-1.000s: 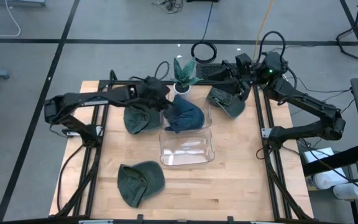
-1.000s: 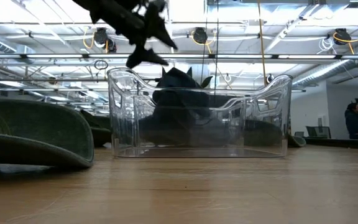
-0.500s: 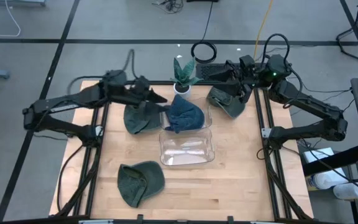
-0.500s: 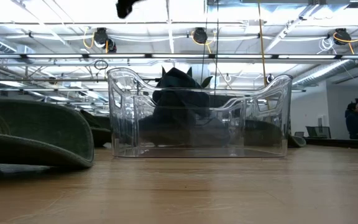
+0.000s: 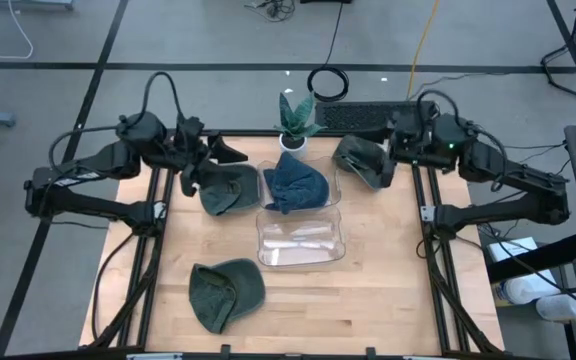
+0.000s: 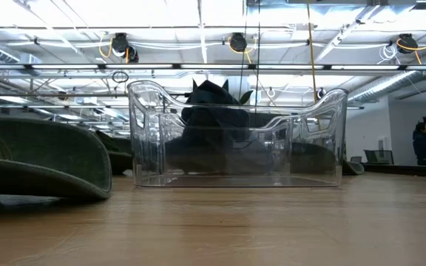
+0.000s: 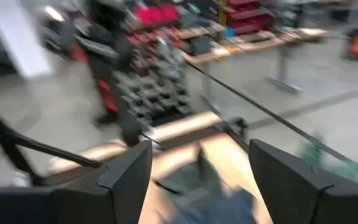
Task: Pick & Place hat
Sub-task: Put the top right black cap into the bottom transparent bin
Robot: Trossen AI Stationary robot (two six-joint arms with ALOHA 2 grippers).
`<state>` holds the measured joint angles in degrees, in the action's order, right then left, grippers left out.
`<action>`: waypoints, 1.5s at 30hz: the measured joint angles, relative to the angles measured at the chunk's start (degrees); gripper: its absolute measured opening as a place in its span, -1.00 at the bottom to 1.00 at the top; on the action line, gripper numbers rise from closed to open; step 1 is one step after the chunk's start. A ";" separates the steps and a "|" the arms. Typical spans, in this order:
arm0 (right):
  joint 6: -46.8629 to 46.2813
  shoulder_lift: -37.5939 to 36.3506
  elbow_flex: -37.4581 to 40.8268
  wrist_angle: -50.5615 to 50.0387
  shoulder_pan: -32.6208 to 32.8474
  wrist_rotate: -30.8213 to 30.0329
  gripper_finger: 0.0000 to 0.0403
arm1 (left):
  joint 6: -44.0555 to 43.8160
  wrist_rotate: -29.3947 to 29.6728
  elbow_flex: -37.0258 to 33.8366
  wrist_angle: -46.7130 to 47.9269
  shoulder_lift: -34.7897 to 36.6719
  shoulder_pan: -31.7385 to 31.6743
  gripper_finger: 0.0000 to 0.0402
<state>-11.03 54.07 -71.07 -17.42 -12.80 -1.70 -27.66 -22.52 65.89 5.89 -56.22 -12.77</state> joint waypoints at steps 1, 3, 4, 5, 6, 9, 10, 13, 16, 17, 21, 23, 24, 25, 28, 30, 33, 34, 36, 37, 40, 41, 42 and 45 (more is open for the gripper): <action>0.60 -0.15 0.00 -1.82 0.90 -2.59 0.27 | 0.23 0.00 0.00 -0.22 0.08 0.17 0.48; 1.51 -0.20 0.00 -4.80 2.58 -6.81 0.27 | 0.18 -0.05 0.00 -0.47 0.08 0.22 0.50; 1.69 -0.20 0.00 -6.23 3.40 -8.59 0.27 | 0.10 -0.04 0.00 -0.42 0.04 0.22 0.50; 1.78 -0.18 0.00 -7.69 4.20 -10.37 0.27 | -0.06 -0.04 0.00 -0.41 0.00 0.22 0.51; 1.83 -0.08 0.00 -9.01 4.93 -11.96 0.27 | -0.07 -0.04 0.00 -0.39 0.00 0.22 0.52; 1.75 0.28 0.00 -13.05 6.92 -16.89 0.27 | 0.00 -0.05 0.00 -0.22 0.00 0.22 0.53; 1.75 0.34 0.00 -14.55 7.51 -18.54 0.27 | -0.01 -0.05 0.00 -0.15 0.00 0.22 0.53; 1.48 0.63 0.00 -17.66 9.04 -23.39 0.27 | -0.02 -0.05 0.00 -0.13 0.00 0.22 0.54; 0.30 1.15 0.00 -19.94 9.90 -26.76 0.26 | -0.09 -0.04 0.00 -0.12 0.00 0.22 0.55; -0.29 1.22 0.00 -20.52 9.99 -27.21 0.26 | -0.09 -0.04 0.00 -0.11 0.00 0.22 0.55; -2.18 1.96 0.00 -22.90 9.97 -28.71 0.26 | -0.85 -0.04 0.00 -0.08 0.00 0.22 0.56; -3.36 2.56 0.00 -24.11 9.93 -29.73 0.26 | -1.25 -0.04 0.00 -0.06 0.00 0.22 0.56; -3.96 2.88 0.00 -24.57 9.93 -30.31 0.26 | -1.37 -0.04 0.00 -0.06 0.00 0.22 0.56; -4.55 3.15 0.00 -25.45 9.93 -31.10 0.26 | -1.46 -0.04 0.00 -0.06 0.00 0.22 0.56; -5.38 4.04 0.00 -26.93 9.91 -31.54 0.26 | -1.53 -0.06 0.00 -0.02 0.00 0.22 0.56; -5.44 4.59 0.00 -27.90 9.91 -31.52 0.26 | -1.70 -0.04 0.00 0.03 0.00 0.22 0.56; -5.89 5.31 0.00 -28.86 9.87 -31.46 0.26 | -2.43 -0.04 0.00 0.42 0.00 0.22 0.58; -6.33 5.55 0.00 -29.51 9.62 -31.30 0.26 | -2.43 -0.04 0.00 0.42 0.00 0.22 0.57; -7.76 6.10 -0.02 -31.08 8.68 -31.28 0.26 | -2.46 -0.04 0.00 0.41 0.00 0.22 0.56; -8.78 6.47 -0.02 -32.55 8.17 -31.23 0.26 | -2.53 -0.04 0.00 0.42 0.00 0.22 0.56; -10.86 7.82 -0.02 -36.32 6.72 -31.17 0.26 | -2.65 -0.04 0.00 0.42 0.00 0.22 0.52; -10.84 8.26 -0.02 -37.61 6.38 -31.17 0.26 | -2.65 -0.04 0.00 0.40 0.00 0.22 0.51; -10.76 8.69 -0.02 -38.53 6.09 -31.14 0.26 | -2.65 -0.04 0.00 0.40 0.00 0.22 0.51; -10.54 10.36 -0.02 -39.47 5.14 -31.23 0.26 | -2.65 -0.04 0.00 0.40 0.00 0.22 0.48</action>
<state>-21.57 64.43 -71.09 -56.90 -7.66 -32.93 -30.30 -22.57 65.89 6.28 -56.23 -12.56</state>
